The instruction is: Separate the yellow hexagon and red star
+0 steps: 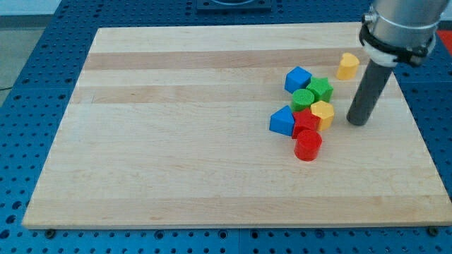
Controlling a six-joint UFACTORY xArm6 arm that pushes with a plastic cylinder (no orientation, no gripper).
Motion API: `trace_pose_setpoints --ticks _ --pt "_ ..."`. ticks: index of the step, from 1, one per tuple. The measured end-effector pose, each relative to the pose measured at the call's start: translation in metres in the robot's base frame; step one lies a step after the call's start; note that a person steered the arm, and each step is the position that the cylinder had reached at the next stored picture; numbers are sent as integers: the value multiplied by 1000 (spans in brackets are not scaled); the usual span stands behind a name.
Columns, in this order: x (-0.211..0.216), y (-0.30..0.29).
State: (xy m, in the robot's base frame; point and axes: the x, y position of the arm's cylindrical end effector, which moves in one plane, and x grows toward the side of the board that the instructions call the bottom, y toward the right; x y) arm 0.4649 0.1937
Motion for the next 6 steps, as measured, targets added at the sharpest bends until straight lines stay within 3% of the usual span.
trace_pose_setpoints --ticks 1,2,3,5,6 --pt "36 -12" --pt "44 -36" --pt "13 -44" --pt "1 -87" --pt "15 -44"
